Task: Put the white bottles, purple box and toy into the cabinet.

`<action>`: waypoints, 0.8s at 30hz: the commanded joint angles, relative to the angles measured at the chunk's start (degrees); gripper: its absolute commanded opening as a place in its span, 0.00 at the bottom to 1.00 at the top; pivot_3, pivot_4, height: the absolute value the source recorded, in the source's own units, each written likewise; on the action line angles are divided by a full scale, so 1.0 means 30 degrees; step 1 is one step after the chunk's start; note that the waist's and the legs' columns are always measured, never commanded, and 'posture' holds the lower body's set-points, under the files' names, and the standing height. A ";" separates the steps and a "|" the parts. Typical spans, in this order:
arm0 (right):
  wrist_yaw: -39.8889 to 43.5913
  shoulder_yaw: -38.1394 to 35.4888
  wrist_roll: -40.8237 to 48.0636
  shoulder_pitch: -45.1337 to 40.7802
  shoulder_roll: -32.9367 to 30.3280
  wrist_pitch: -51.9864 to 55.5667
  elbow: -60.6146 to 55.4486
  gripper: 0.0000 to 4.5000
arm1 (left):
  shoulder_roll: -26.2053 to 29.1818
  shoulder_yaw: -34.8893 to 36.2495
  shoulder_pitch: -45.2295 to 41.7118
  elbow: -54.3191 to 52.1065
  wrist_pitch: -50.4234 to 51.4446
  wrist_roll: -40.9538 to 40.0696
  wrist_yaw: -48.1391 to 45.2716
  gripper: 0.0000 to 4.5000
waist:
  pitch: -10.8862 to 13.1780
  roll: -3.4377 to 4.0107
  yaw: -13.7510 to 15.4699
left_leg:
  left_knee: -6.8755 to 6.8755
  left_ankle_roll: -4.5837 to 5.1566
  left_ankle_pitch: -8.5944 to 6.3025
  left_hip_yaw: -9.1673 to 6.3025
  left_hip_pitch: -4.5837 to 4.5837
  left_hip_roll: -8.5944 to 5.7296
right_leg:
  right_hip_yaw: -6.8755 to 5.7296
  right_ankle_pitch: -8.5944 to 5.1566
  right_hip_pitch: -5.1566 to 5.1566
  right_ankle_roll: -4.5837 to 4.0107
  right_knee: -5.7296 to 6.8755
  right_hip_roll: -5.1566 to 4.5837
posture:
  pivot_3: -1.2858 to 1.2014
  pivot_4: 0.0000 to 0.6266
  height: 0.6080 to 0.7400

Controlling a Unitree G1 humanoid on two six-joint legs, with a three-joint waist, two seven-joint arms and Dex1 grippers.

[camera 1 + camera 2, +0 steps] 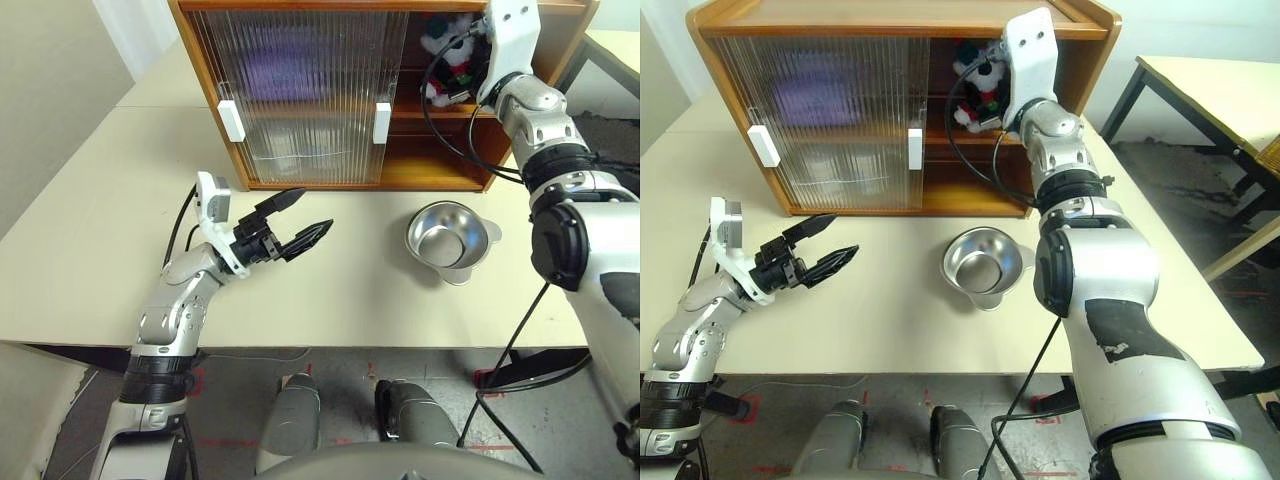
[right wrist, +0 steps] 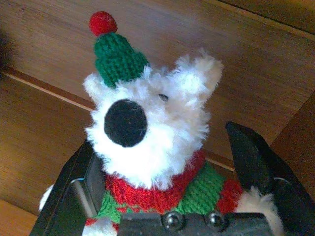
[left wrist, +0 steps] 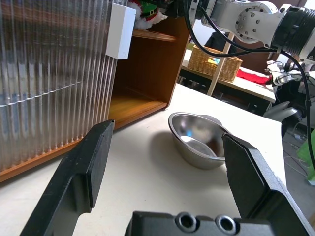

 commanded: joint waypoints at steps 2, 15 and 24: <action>-0.0030 0.0309 -0.0199 0.0306 -0.0307 -0.0246 -0.0326 0.99 | 0.0046 -0.0209 -0.0049 -0.0176 0.0141 0.0024 -0.0001 1.00 | -0.0001 0.0000 -0.0002 | 0.0001 0.0006 0.0004 0.0000 0.0000 0.0000 | -0.0001 0.0009 0.0000 0.0001 0.0000 0.0000 | 0.57 0.12 1.00; -0.0425 0.0031 0.0063 0.0360 -0.0269 -0.0212 -0.0175 0.95 | 0.0025 -0.0292 -0.0203 -0.0133 0.0195 0.0034 0.0051 1.00 | 0.0000 0.0000 -0.0032 | 0.0000 0.0126 0.0077 0.0002 0.0001 -0.0005 | -0.0002 0.0039 0.0001 0.0066 0.0000 0.0001 | 0.57 0.12 1.00; -0.0557 0.0120 -0.0065 0.0312 -0.0139 -0.0155 -0.0047 0.37 | 0.0007 -0.0258 -0.0079 -0.0207 0.0144 0.0017 0.0174 1.00 | 0.0000 0.0000 -0.0034 | 0.0000 0.0137 0.0085 0.0000 0.0001 -0.0005 | -0.0006 0.0024 0.0001 0.0137 0.0000 0.0002 | 0.58 0.13 1.00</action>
